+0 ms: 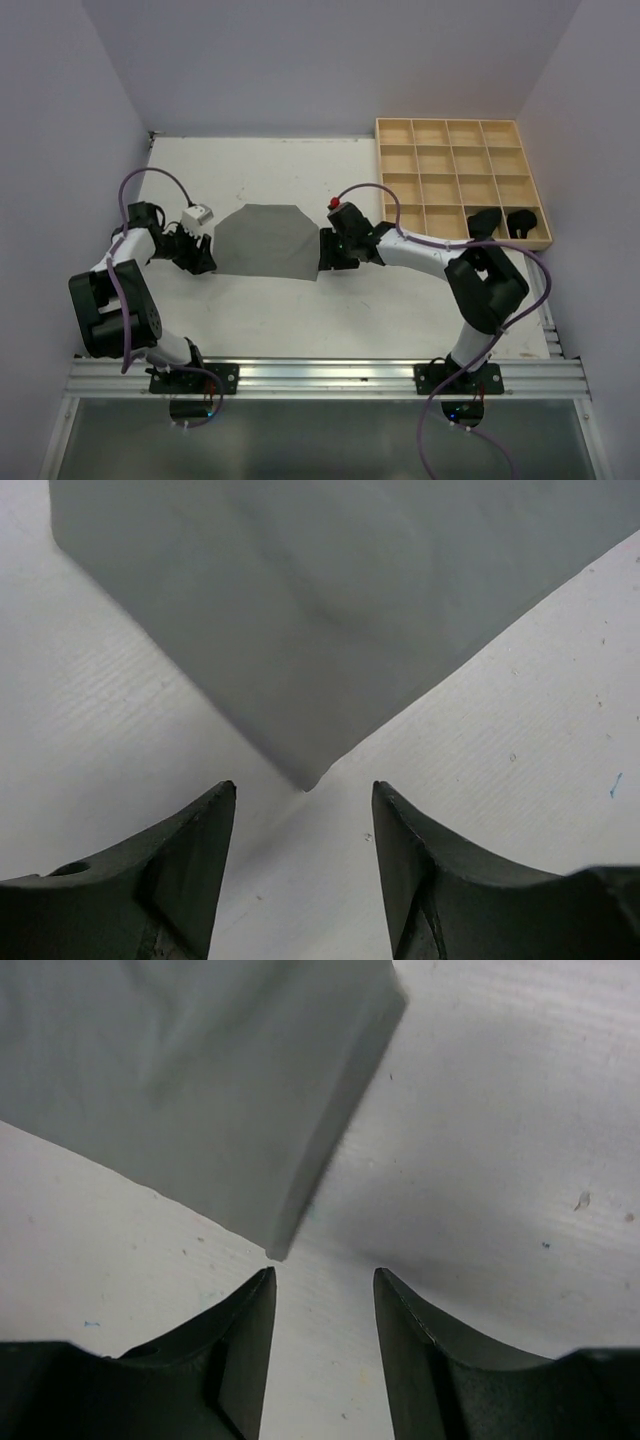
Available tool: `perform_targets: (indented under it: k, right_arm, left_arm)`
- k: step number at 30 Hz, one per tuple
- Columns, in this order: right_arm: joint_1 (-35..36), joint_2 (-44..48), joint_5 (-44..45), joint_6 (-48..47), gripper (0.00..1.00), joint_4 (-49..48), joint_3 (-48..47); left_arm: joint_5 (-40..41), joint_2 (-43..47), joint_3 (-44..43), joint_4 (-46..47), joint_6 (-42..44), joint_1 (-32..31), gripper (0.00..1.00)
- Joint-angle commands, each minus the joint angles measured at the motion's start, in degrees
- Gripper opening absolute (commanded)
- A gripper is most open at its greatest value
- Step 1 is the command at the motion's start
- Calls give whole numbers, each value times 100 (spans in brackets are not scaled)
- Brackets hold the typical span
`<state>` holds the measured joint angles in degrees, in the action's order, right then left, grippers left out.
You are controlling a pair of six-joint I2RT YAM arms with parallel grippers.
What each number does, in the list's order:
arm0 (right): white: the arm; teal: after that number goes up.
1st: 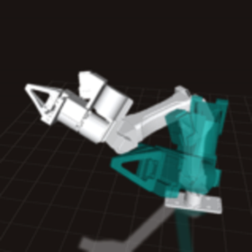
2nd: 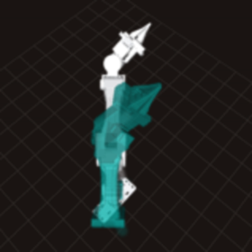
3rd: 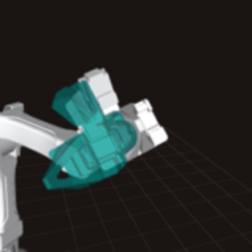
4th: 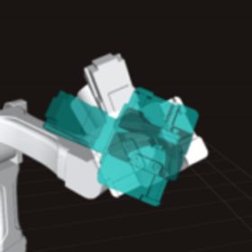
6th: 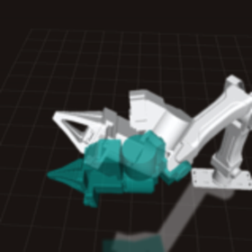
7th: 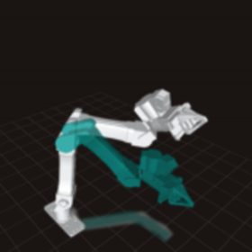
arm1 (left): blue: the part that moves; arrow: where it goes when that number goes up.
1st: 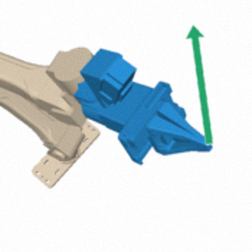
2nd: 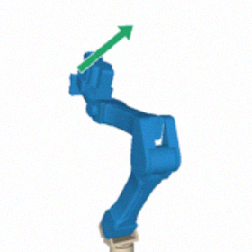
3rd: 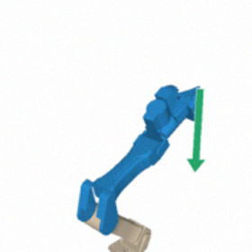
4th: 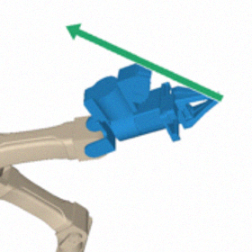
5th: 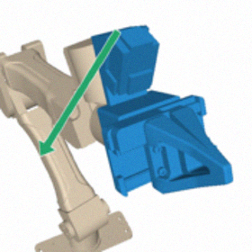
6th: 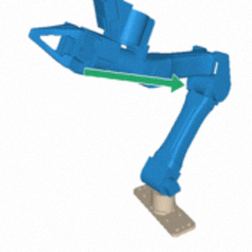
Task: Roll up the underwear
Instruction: Flatten the underwear
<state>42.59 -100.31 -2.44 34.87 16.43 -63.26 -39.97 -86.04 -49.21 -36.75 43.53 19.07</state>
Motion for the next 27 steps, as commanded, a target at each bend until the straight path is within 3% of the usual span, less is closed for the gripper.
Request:
perform_targets:
  k: [1,8,22,27]
  right_arm:
    - [171,91,138,731,47,-157,200]
    - [557,-129,577,1092,42,-105,-1]
    - [839,-717,1333,1443,40,642,-783]
    - [865,-902,1377,1417,30,730,-889]
  left_arm:
    - [-3,-44,140,63,-353,44,60]
    - [409,-141,96,458,-933,44,58]
    - [534,-466,8,379,-846,35,54]
    - [525,-466,-18,371,-846,35,54]
